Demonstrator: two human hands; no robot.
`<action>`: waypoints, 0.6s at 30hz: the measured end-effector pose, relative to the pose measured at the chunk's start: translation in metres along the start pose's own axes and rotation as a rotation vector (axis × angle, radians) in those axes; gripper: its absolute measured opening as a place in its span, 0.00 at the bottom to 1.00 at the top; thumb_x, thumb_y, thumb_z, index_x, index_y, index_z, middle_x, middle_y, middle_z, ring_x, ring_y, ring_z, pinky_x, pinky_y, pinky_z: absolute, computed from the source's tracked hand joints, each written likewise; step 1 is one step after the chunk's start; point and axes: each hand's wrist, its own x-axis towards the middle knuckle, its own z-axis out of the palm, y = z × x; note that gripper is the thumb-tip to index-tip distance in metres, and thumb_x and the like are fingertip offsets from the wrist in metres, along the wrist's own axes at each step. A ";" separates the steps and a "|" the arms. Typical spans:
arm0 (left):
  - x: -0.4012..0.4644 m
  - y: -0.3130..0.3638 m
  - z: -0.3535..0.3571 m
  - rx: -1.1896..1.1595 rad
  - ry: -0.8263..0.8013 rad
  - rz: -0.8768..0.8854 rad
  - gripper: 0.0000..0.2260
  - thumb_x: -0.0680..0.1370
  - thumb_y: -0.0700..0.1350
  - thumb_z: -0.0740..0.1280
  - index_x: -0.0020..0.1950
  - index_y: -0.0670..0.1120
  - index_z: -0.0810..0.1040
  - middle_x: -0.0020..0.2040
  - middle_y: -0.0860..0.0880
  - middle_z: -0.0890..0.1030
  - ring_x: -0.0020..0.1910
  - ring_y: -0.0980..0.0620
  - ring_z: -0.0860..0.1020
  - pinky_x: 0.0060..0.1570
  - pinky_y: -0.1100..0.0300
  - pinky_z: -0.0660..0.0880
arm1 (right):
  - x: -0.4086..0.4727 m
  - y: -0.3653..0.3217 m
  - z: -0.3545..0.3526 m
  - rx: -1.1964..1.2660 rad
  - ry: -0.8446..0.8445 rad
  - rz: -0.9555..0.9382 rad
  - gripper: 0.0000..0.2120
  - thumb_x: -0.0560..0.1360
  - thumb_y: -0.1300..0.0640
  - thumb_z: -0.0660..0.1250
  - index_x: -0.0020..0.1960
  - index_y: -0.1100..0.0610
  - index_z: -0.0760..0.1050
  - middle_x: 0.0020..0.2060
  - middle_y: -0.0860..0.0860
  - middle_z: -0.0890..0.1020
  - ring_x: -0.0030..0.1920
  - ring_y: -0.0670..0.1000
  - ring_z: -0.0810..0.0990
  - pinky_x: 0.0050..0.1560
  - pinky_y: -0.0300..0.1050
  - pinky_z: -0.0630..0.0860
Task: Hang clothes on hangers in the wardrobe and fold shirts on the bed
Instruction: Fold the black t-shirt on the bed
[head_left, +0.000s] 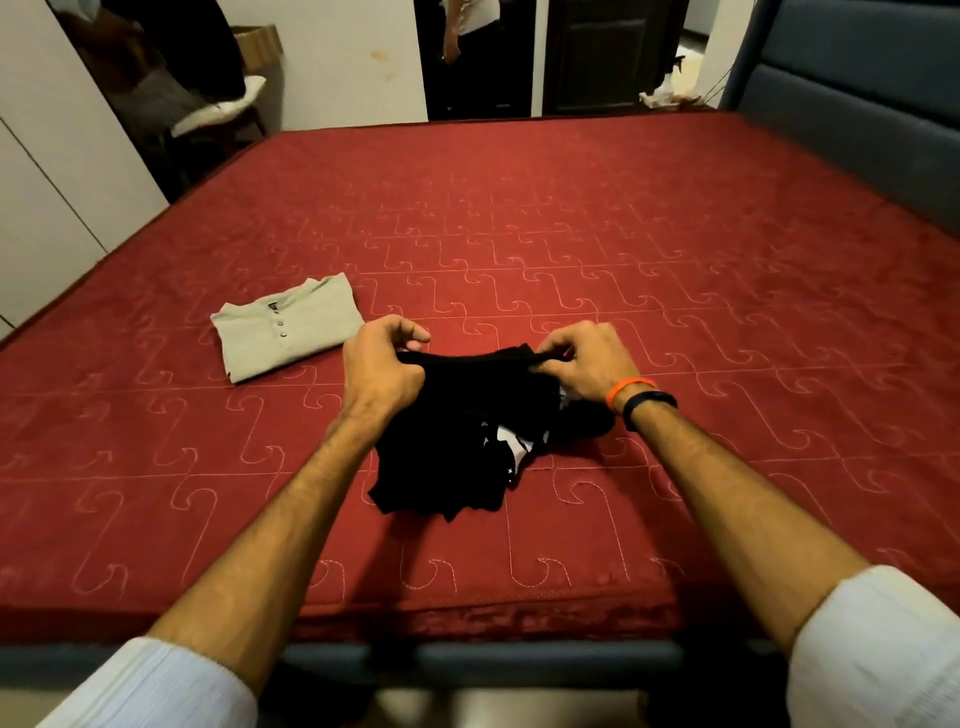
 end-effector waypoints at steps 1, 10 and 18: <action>-0.002 0.002 0.000 0.032 0.007 0.009 0.19 0.64 0.29 0.62 0.44 0.50 0.83 0.38 0.57 0.81 0.38 0.58 0.79 0.44 0.63 0.76 | -0.001 0.001 -0.004 -0.096 0.056 0.010 0.07 0.70 0.56 0.73 0.47 0.49 0.84 0.43 0.48 0.85 0.46 0.51 0.83 0.48 0.45 0.80; 0.005 0.000 -0.018 0.542 0.048 0.001 0.16 0.70 0.37 0.66 0.52 0.53 0.84 0.50 0.44 0.84 0.53 0.39 0.80 0.50 0.51 0.76 | -0.001 0.006 -0.037 -0.015 0.052 0.211 0.17 0.69 0.63 0.65 0.52 0.49 0.85 0.40 0.54 0.85 0.45 0.55 0.83 0.54 0.53 0.80; 0.017 0.004 -0.028 -0.047 -0.020 -0.123 0.22 0.68 0.30 0.53 0.43 0.48 0.84 0.35 0.46 0.84 0.28 0.55 0.83 0.30 0.63 0.80 | -0.002 -0.005 -0.053 -0.248 0.261 0.268 0.21 0.70 0.64 0.66 0.57 0.47 0.83 0.51 0.58 0.84 0.55 0.63 0.81 0.53 0.50 0.77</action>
